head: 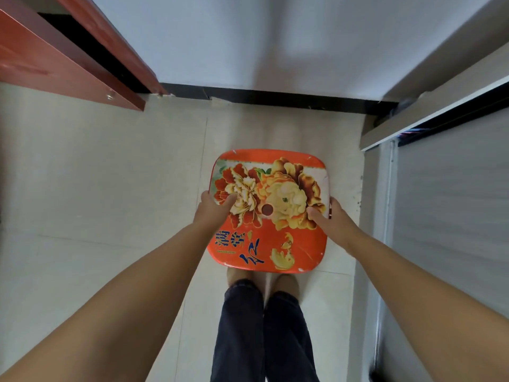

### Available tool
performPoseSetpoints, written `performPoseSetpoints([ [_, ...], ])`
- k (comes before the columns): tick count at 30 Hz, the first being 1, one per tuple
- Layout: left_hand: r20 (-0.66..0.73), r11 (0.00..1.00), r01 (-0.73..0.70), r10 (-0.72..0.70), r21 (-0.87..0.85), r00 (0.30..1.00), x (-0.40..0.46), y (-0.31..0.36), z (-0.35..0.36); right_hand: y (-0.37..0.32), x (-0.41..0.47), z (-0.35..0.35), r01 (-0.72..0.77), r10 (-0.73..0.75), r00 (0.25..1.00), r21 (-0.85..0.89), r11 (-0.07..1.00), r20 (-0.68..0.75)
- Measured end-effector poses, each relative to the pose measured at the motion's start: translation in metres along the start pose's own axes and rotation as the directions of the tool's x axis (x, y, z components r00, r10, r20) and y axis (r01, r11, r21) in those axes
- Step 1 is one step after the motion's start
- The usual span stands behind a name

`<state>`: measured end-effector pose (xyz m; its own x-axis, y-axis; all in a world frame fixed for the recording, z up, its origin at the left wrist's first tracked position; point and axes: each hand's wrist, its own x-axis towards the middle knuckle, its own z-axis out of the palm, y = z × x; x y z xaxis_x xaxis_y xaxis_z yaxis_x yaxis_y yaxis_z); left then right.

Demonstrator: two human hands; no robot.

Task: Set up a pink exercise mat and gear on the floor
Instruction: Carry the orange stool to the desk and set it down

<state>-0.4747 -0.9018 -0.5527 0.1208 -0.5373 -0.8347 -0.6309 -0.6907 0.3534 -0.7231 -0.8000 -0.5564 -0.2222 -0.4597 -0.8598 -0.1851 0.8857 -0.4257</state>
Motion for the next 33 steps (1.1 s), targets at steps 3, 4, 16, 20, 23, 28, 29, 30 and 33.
performPoseSetpoints([
  [3,0.074,0.988,0.025,-0.014,-0.156,0.997,0.019,-0.008,-0.001,0.006,0.017,0.005,-0.026,0.019,0.999,0.175,0.984,0.041],
  [4,0.108,0.982,0.028,-0.008,-0.185,0.994,0.023,-0.01,-0.001,0.007,0.02,0.006,-0.025,0.014,0.999,0.202,0.979,0.052],
  [16,0.223,0.915,0.111,-0.024,-0.388,0.975,-0.006,-0.014,-0.026,-0.021,-0.026,0.002,0.031,-0.024,0.999,0.206,0.978,-0.039],
  [20,0.196,0.888,0.112,-0.025,-0.446,0.98,-0.039,-0.018,-0.057,-0.054,-0.061,0.003,0.093,-0.09,0.995,0.125,0.988,-0.031],
  [23,0.125,0.863,0.094,-0.036,-0.497,0.991,-0.065,-0.028,-0.08,-0.079,-0.079,0.01,0.149,-0.149,0.989,0.06,0.987,0.002],
  [28,0.018,0.753,0.071,-0.078,-0.654,0.997,-0.131,-0.061,-0.124,-0.127,-0.129,0.037,0.278,-0.268,0.96,-0.156,0.948,0.082],
  [29,0.001,0.731,0.062,-0.084,-0.679,0.996,-0.147,-0.069,-0.133,-0.134,-0.139,0.044,0.313,-0.296,0.949,-0.195,0.93,0.112],
  [30,-0.012,0.707,0.058,-0.093,-0.705,0.996,-0.161,-0.077,-0.142,-0.142,-0.15,0.051,0.343,-0.32,0.938,-0.222,0.913,0.135],
  [33,-0.046,0.625,0.04,-0.121,-0.78,0.992,-0.197,-0.106,-0.169,-0.166,-0.179,0.08,0.398,-0.344,0.913,-0.286,0.872,0.22],
])
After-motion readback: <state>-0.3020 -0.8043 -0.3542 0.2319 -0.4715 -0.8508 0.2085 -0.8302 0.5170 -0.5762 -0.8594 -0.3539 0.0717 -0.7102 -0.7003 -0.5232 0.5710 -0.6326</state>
